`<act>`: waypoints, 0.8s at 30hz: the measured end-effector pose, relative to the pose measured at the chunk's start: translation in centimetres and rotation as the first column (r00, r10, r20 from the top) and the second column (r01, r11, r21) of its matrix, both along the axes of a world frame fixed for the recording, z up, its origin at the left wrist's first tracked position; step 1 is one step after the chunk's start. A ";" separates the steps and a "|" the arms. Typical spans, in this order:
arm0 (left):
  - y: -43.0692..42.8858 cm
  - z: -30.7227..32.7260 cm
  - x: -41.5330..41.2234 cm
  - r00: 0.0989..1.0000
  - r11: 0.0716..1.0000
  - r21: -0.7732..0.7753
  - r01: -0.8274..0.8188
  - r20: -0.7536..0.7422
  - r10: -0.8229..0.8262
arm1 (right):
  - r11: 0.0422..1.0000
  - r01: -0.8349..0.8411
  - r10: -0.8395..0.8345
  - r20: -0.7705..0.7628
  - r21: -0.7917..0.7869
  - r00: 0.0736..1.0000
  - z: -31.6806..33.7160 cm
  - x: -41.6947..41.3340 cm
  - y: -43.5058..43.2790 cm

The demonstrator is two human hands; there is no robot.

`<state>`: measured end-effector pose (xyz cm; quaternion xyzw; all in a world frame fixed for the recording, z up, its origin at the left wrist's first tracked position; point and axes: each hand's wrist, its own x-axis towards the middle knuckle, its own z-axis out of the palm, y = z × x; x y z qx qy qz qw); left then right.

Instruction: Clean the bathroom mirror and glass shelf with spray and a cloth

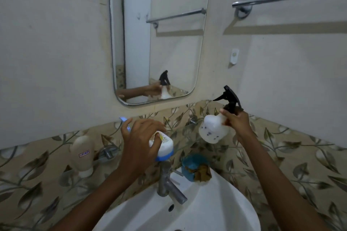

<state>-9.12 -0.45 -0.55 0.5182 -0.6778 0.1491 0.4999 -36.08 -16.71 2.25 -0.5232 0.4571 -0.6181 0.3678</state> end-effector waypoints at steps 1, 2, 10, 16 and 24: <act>-0.2 0.4 0.2 1.000 1.000 -0.009 -0.007 0.010 0.007 | 1.000 0.004 -0.004 -0.011 -0.003 1.000 0.8 0.4 -0.9; -0.4 0.8 0.3 1.000 1.000 -0.023 -0.016 0.026 0.016 | 1.000 0.013 -0.013 -0.031 0.000 0.999 1.5 0.8 -1.9; -1.9 1.9 1.3 0.996 0.997 -0.040 -0.065 0.053 0.067 | 0.994 0.084 -0.071 -0.172 0.069 0.982 2.4 3.1 -9.7; -2.3 1.6 1.7 0.993 0.995 -0.009 -0.103 0.052 0.104 | 0.980 0.167 -0.135 -0.254 0.107 0.958 1.7 3.6 -12.5; -0.4 3.3 2.1 0.993 0.998 -0.067 -0.015 -0.118 0.007 | 0.966 0.228 -0.184 -0.295 0.119 0.937 0.7 3.8 -13.1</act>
